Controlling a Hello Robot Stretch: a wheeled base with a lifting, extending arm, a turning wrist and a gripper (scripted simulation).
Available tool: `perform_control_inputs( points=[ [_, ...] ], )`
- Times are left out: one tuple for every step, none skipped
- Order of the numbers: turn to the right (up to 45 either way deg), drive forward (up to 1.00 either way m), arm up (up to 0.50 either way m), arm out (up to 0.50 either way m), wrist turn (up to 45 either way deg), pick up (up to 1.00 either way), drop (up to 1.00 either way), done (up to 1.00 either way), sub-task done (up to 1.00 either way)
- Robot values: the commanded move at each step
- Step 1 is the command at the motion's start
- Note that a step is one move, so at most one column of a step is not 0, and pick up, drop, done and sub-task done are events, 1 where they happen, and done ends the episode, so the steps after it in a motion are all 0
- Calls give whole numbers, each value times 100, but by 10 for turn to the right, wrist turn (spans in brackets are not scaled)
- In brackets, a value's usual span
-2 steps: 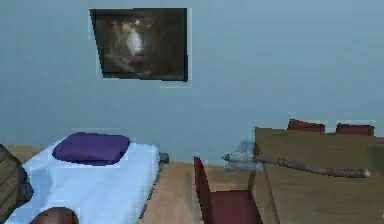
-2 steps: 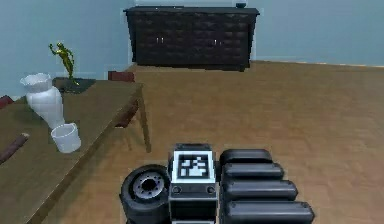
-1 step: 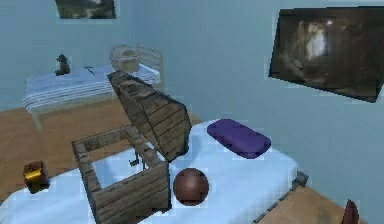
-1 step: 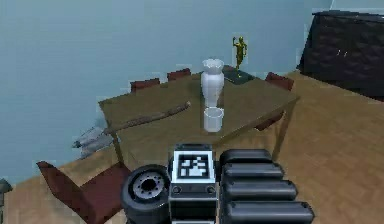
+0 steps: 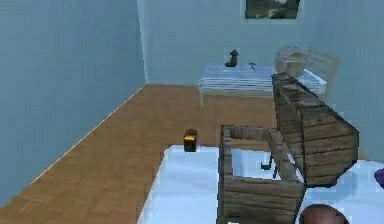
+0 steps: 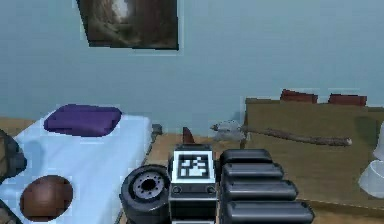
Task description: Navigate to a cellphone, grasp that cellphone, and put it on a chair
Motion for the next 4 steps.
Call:
perform_control_inputs(
  points=[
    [-450,0,0,0,0,0,0,0,0],
    [-150,0,0,0,0,0,0,0,0],
    [450,0,0,0,0,0,0,0,0],
    [450,0,0,0,0,0,0,0,0]
  ],
)
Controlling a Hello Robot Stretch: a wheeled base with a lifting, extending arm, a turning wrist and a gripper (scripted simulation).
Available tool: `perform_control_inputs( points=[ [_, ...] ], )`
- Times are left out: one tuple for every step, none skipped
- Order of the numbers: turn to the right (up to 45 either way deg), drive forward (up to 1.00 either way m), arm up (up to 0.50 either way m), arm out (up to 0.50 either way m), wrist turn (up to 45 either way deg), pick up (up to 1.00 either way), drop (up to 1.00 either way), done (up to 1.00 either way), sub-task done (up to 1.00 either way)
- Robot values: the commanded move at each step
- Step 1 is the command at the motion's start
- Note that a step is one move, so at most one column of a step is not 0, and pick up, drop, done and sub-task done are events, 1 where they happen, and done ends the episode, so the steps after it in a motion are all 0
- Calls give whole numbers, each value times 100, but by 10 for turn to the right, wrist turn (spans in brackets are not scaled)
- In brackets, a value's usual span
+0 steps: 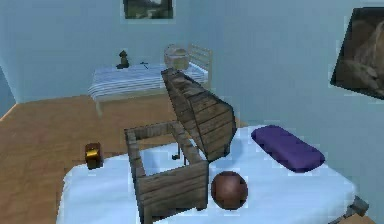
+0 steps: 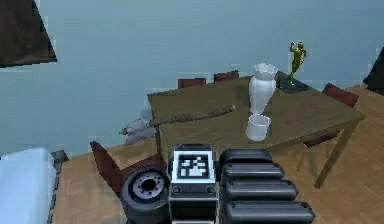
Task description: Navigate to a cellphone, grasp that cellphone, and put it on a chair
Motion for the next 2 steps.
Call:
perform_control_inputs(
  points=[
    [450,0,0,0,0,0,0,0,0],
    [-450,0,0,0,0,0,0,0,0]
  ],
)
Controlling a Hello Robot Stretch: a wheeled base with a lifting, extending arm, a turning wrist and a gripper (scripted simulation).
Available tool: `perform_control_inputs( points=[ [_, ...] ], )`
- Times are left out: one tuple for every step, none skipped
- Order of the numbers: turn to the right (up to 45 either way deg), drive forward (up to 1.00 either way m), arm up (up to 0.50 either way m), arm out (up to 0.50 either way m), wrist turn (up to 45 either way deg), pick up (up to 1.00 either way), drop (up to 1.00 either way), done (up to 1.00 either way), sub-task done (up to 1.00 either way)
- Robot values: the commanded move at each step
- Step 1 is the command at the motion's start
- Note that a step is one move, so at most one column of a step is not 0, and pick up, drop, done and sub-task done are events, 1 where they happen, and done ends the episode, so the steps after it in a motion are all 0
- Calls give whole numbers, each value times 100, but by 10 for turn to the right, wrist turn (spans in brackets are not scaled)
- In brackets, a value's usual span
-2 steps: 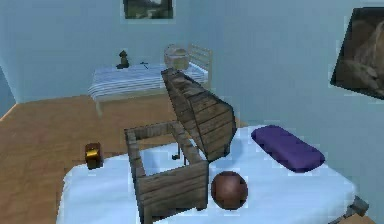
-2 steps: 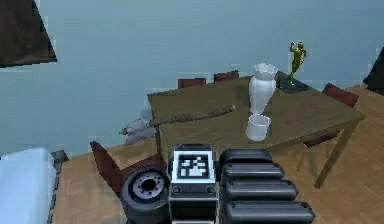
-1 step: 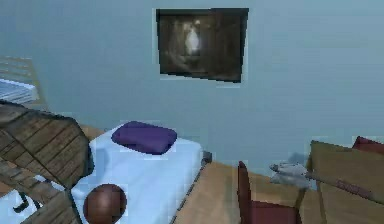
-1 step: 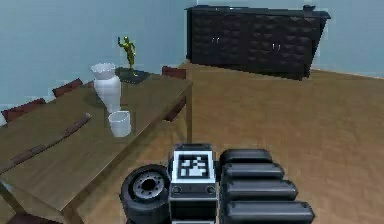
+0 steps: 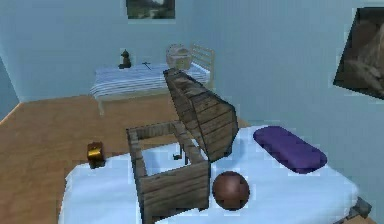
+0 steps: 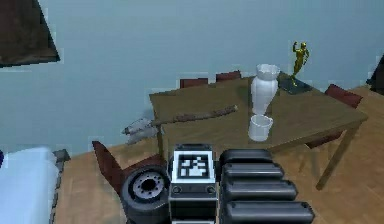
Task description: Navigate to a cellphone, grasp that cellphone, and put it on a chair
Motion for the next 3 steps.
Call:
perform_control_inputs(
  points=[
    [-450,0,0,0,0,0,0,0,0],
    [-300,0,0,0,0,0,0,0,0],
    [450,0,0,0,0,0,0,0,0]
  ],
)
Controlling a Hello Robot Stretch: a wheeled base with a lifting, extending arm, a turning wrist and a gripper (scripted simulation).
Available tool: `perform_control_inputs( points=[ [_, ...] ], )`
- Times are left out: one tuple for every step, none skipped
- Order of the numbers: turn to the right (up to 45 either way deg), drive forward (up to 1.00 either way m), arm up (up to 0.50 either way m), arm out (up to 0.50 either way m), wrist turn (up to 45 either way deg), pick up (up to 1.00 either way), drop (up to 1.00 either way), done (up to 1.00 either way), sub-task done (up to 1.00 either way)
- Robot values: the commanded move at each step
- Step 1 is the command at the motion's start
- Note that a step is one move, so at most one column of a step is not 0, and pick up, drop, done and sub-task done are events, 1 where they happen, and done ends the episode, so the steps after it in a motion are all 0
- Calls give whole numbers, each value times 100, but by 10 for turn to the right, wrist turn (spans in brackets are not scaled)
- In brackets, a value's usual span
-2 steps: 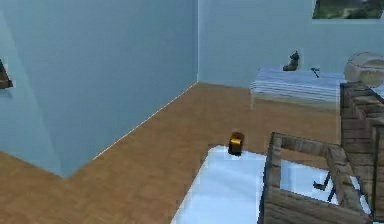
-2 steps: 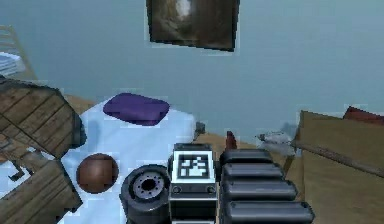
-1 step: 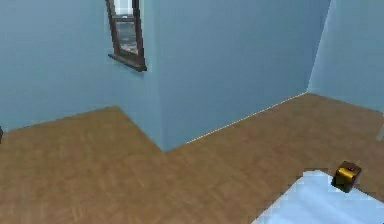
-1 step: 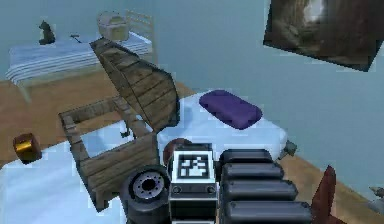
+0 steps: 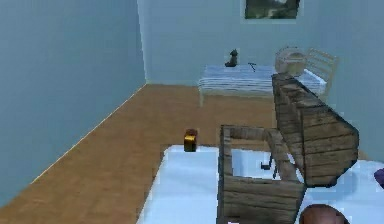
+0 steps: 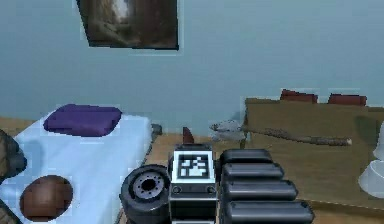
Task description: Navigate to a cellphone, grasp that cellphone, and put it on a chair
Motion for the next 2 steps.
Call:
perform_control_inputs(
  points=[
    [450,0,0,0,0,0,0,0,0],
    [450,0,0,0,0,0,0,0,0]
  ],
)
